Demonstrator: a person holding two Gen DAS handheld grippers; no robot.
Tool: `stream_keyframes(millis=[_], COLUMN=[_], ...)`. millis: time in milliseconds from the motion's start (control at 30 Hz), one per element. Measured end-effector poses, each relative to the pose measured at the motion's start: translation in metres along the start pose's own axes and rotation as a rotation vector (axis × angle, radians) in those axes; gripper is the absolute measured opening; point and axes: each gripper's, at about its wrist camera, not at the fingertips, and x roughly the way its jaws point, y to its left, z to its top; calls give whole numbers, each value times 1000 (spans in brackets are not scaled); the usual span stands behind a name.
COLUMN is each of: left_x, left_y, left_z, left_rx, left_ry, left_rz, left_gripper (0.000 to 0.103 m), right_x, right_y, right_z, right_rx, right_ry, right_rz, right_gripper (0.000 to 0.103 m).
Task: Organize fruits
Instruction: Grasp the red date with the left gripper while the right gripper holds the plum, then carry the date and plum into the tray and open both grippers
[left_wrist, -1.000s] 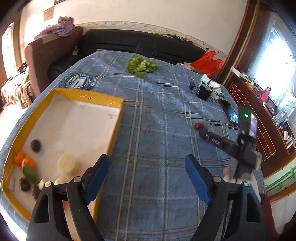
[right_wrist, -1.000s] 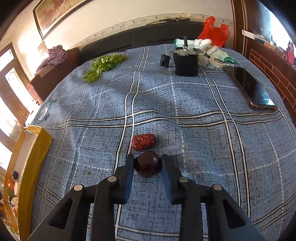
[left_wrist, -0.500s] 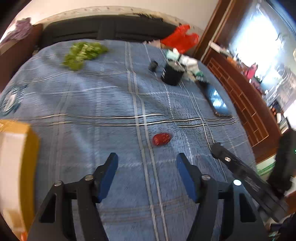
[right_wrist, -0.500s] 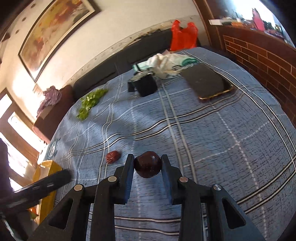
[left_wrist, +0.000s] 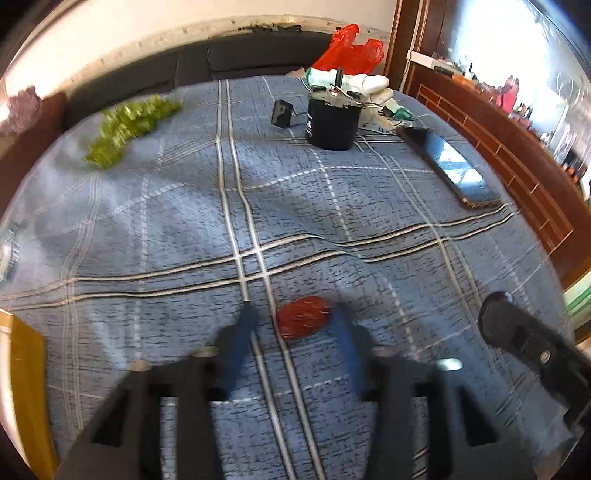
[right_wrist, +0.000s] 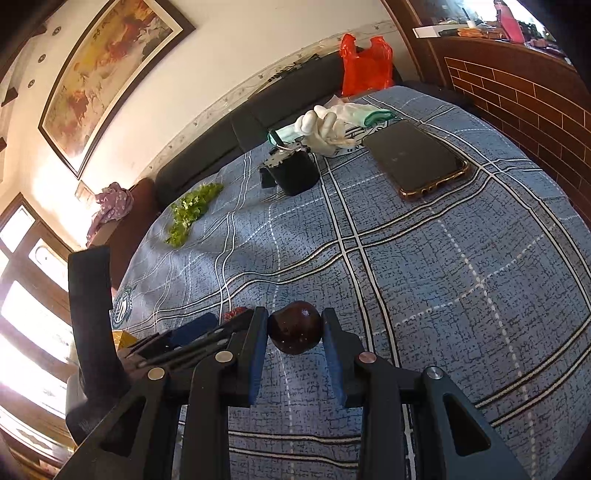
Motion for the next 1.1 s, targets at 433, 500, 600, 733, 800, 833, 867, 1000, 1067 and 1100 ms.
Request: stream_keyframes(millis=[433, 500, 600, 733, 800, 833, 867, 1000, 1067, 1100], left_x=[-79, -99, -137, -167, -179, -184, -191, -220, -233, -237], left_y=[41, 48, 66, 96, 112, 122, 135, 182, 207, 219], left_z=[-36, -45, -65, -96, -114, -125, -135, -165, -181, -189], left_rx=[-165, -186, -229, -305, -332, -350, -379, -479, -530, -557], left_ry=[-76, -100, -144, -175, -183, -185, -185, -216, -235, -238], left_rz=[-48, -40, -16, 33, 71, 89, 96, 134, 164, 176], left_gripper=[30, 30, 30, 30, 30, 30, 30, 30, 30, 31], right_x=[-3, -4, -3, -2, -3, -3, -3, -4, -11, -15], right_y=[13, 16, 21, 30, 36, 40, 45, 71, 93, 107], right_z=[-6, -8, -11, -18, -22, -24, -28, -45, -56, -63], right_rx=[-57, -66, -88, -123, -147, -162, -185, -257, -288, -307], right_ry=[-11, -12, -12, -5, -7, -8, -10, 20, 48, 61], right_rz=[-1, 4, 4, 1, -1, -3, -8, -19, 33, 63], right_gripper=[32, 32, 32, 32, 32, 32, 32, 32, 32, 32])
